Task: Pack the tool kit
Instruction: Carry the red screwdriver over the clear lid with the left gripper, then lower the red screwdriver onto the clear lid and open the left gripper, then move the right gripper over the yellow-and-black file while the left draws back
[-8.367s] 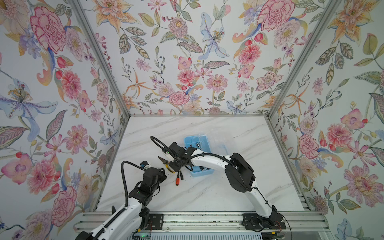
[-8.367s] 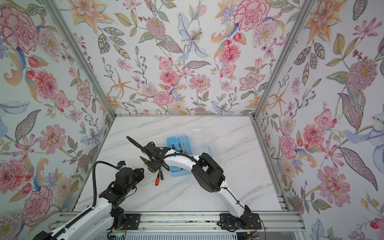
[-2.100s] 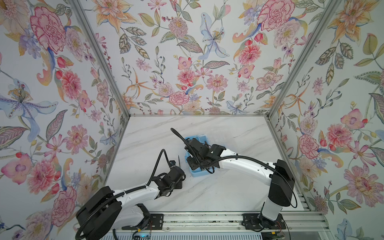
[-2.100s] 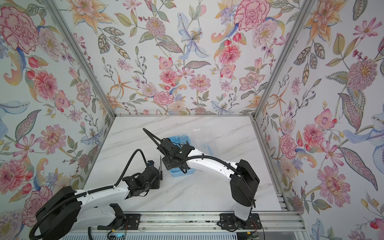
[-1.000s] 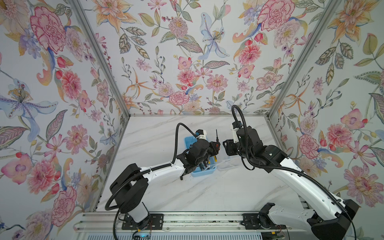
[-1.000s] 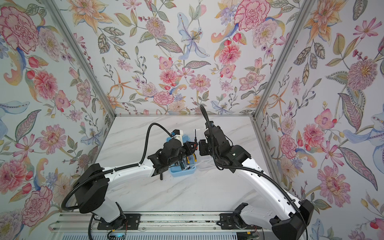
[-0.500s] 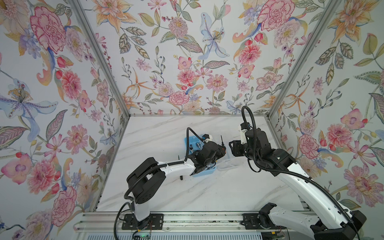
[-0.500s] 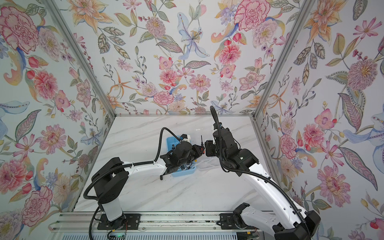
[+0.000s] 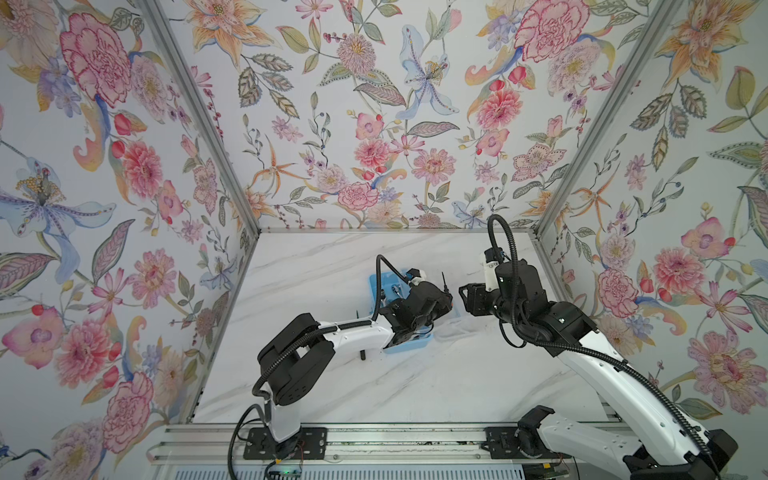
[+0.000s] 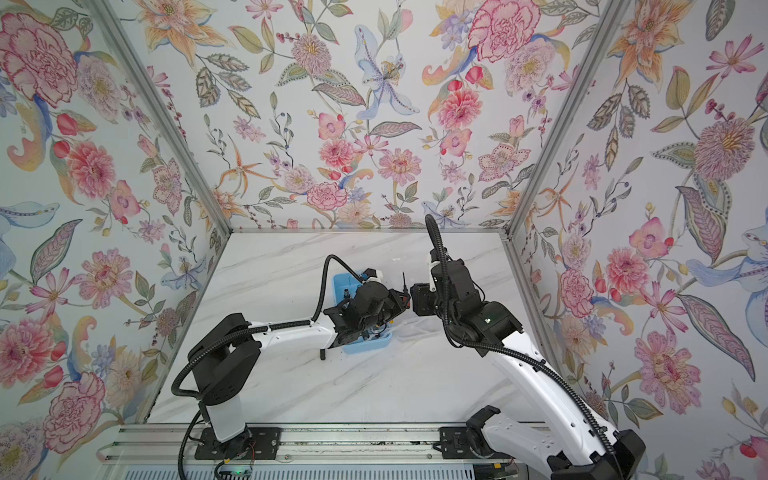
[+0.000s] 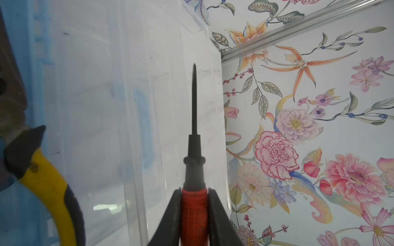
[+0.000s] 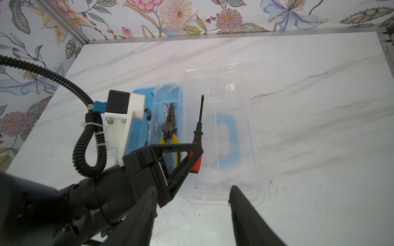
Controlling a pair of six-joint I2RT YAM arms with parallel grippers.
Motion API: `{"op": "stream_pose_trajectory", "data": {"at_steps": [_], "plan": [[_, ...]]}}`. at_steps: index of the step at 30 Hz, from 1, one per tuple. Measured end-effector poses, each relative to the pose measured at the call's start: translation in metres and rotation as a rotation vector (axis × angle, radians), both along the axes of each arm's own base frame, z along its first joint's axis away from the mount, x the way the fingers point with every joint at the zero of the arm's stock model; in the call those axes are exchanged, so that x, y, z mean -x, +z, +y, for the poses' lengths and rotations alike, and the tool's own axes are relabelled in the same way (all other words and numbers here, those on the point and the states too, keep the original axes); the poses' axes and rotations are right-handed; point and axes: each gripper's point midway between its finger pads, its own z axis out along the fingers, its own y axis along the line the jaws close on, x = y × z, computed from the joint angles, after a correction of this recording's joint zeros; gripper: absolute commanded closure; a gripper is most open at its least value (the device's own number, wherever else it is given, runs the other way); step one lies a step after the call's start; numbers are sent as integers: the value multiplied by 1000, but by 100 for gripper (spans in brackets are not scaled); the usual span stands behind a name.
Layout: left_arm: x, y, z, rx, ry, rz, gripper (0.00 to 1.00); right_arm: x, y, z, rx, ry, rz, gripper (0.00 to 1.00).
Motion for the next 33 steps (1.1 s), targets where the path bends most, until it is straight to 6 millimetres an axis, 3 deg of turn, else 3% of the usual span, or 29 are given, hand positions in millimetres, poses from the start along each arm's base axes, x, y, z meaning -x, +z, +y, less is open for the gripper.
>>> {"op": "stream_pose_trajectory", "data": {"at_steps": [7, 11, 14, 16, 20, 22, 24, 28, 30, 33], "plan": [[-5, 6, 0, -12, 14, -29, 57, 1, 0, 2, -6, 10, 3, 44], [-13, 19, 1, -19, 22, -78, 57, 2, -1, 4, -10, 24, 9, 46], [-13, 29, 13, -50, 19, -127, 57, 0, -6, 9, -9, 37, 30, 48], [-6, 39, 35, -81, 33, -166, 58, -1, -13, 18, 2, 55, 53, 51], [20, 54, 94, -136, 69, -241, 64, 9, -27, 60, 34, 146, 93, 55], [36, 57, 125, -166, 85, -272, 66, 18, -34, 93, 58, 218, 110, 56], [51, 51, 151, -190, 98, -290, 65, 24, -40, 125, 80, 278, 122, 57], [83, 18, 206, -250, 123, -281, 64, 37, -70, 181, 136, 372, 175, 59], [92, 10, 224, -268, 137, -278, 63, 41, -88, 200, 169, 401, 204, 60], [101, 14, 242, -258, 163, -294, 61, 46, -110, 229, 201, 439, 242, 63]]}}
